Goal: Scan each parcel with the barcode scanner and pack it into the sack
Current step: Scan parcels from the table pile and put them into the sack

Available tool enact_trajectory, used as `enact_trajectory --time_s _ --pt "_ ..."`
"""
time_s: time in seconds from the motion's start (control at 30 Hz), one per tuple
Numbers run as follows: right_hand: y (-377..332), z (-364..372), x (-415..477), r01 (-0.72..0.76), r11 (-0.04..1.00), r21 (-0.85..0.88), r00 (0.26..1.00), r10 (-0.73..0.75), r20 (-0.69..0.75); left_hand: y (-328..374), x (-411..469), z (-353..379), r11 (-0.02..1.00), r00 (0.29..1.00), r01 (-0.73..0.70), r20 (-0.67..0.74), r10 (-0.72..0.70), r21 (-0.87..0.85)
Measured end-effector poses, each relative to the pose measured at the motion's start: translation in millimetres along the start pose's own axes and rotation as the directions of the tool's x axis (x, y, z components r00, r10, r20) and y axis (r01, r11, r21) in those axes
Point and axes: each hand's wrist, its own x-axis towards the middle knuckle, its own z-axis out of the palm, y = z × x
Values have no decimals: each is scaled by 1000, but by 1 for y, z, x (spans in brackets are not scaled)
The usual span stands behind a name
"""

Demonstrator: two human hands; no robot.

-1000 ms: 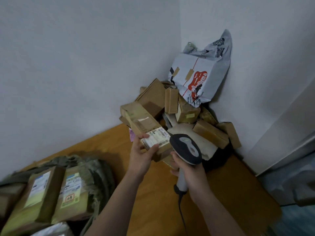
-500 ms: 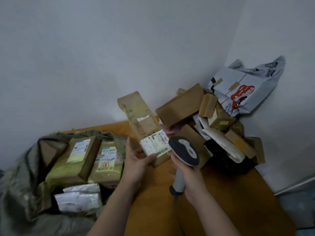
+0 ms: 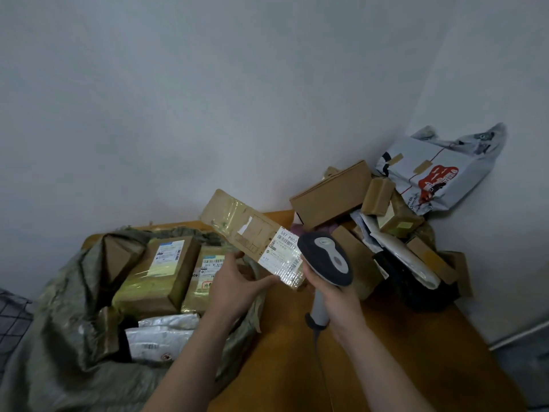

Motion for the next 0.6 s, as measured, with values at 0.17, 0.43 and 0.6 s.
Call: enact_trajectory --time_s 0.17,0.43,0.6 --pt "-1 -3 0 27 1000 -3 999 -27 -36 -3 18 -34 774 893 -394 9 450 495" --pt "-1 -5 -3 26 994 -108 999 -24 23 16 58 -35 367 790 -611 515 332 701" --pt "0 -10 0 -4 988 -157 999 10 35 16 56 -31 305 751 -658 572 329 689"
